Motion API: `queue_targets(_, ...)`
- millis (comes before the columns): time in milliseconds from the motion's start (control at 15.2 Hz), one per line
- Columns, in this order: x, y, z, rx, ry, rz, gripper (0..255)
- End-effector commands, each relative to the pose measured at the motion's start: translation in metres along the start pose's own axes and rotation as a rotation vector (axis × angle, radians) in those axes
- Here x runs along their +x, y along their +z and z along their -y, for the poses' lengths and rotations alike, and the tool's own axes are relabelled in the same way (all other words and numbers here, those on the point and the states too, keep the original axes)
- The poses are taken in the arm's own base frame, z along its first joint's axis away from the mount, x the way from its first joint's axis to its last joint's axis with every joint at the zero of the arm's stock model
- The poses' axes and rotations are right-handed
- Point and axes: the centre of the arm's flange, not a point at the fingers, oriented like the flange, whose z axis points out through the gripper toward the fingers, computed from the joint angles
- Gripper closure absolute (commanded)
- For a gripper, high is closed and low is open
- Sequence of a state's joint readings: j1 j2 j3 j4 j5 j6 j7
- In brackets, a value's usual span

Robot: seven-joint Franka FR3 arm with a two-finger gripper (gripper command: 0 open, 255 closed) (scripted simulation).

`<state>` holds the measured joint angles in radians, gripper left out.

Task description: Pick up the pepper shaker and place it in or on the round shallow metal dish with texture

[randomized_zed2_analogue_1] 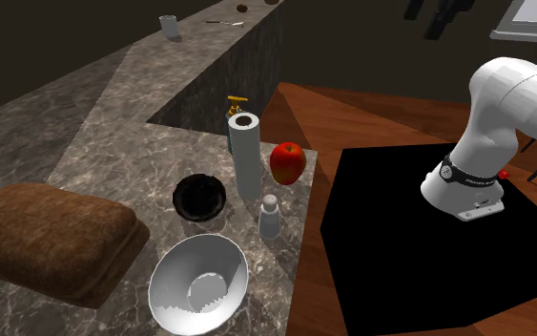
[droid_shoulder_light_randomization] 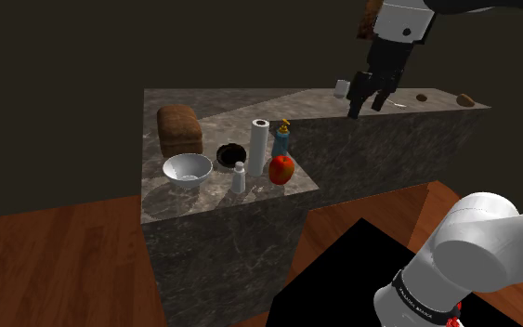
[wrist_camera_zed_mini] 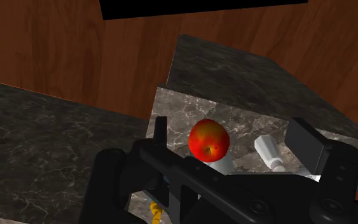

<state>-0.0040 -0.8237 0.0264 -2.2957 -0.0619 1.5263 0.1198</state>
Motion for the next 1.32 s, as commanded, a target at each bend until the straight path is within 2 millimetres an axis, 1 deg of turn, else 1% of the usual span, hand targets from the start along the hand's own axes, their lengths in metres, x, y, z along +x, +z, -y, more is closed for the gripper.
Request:
queue_targets(0,0.0,0.0,0.0,0.0,0.0,0.0,0)
queue_targets(660,0.079,0.076,0.078,-0.018,0.059,0.012,0)
queue_targets(1254,0.153,0.147,0.143,-0.034,0.113,0.023,0)
